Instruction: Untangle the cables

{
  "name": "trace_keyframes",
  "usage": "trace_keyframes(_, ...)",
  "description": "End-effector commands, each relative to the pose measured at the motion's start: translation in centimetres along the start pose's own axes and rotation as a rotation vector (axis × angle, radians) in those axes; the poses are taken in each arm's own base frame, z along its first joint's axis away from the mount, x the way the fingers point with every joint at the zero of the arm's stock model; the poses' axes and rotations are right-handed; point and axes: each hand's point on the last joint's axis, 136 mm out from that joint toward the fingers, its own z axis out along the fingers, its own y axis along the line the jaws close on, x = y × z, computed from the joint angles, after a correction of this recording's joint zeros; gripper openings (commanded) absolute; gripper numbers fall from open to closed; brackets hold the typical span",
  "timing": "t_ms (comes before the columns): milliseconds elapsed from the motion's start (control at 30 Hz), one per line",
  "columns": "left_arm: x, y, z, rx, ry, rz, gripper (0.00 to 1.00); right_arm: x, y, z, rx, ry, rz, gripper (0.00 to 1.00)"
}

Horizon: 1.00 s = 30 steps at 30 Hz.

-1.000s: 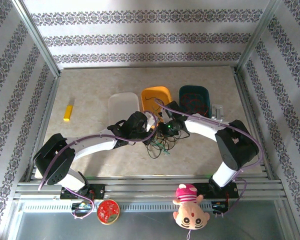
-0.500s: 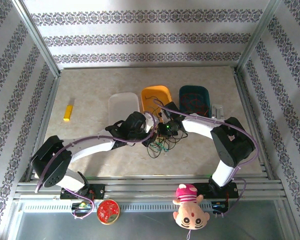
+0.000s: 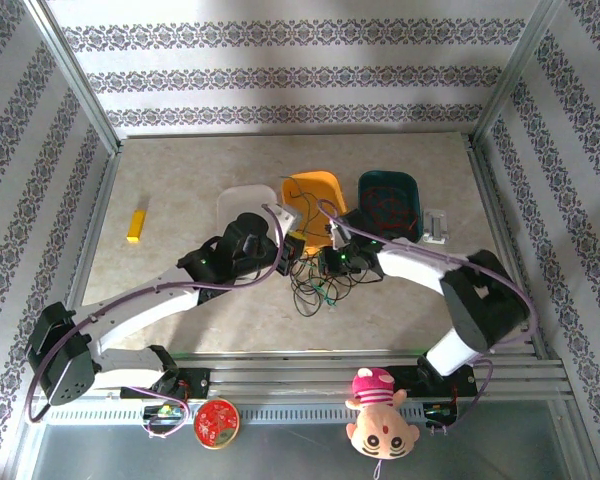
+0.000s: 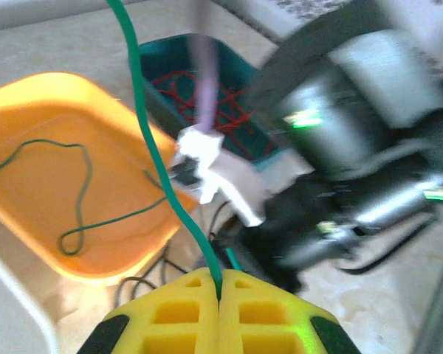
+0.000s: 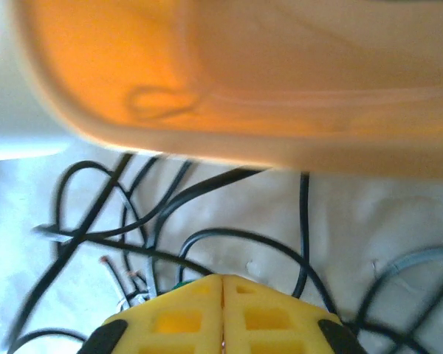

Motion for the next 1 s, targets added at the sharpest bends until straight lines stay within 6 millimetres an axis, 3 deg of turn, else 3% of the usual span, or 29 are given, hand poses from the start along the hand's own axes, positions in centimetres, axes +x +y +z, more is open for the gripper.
trace_keyframes(0,-1.1,3.5,0.9,-0.12,-0.001,-0.032,0.0,-2.7,0.9,-3.4,-0.016,-0.179,-0.02,0.12)
trace_keyframes(333,-1.2,7.2,10.0,0.006,0.126,-0.084,0.0,-5.5,0.2,-14.0,-0.008,-0.537,0.025,0.14)
trace_keyframes(533,-1.3,9.2,15.2,-0.003,0.156,-0.106,0.0,-4.8,-0.5,-15.2,-0.002,-0.534,0.031,0.14)
trace_keyframes(567,-1.4,9.5,15.6,-0.014,0.16,-0.106,0.05,-4.6,-0.7,-15.1,-0.001,-0.527,0.034,0.14)
trace_keyframes(600,-1.5,9.7,15.8,-0.025,0.161,-0.108,0.21,-4.4,-0.8,-15.0,0.001,-0.523,0.039,0.14)
trace_keyframes(667,-1.9,10.5,15.6,-0.072,0.154,-0.112,0.68,-4.1,-1.0,-14.9,0.004,-0.515,0.046,0.15)
trace_keyframes(700,-2.2,10.9,15.3,-0.101,0.14,-0.111,0.8,-3.9,-1.1,-14.8,0.006,-0.509,0.047,0.15)
trace_keyframes(767,-3.1,11.6,13.8,-0.164,0.089,-0.111,0.88,-3.4,-1.2,-14.5,0.006,-0.491,0.04,0.16)
trace_keyframes(867,-3.9,11.6,11.1,-0.206,0.034,-0.117,0.89,-2.5,-1.4,-13.6,0.014,-0.445,0.024,0.17)
trace_keyframes(967,-2.6,11.2,8.8,-0.229,0.052,-0.134,0.89,-1.2,-1.3,-12.0,0.012,-0.359,-0.011,0.2)
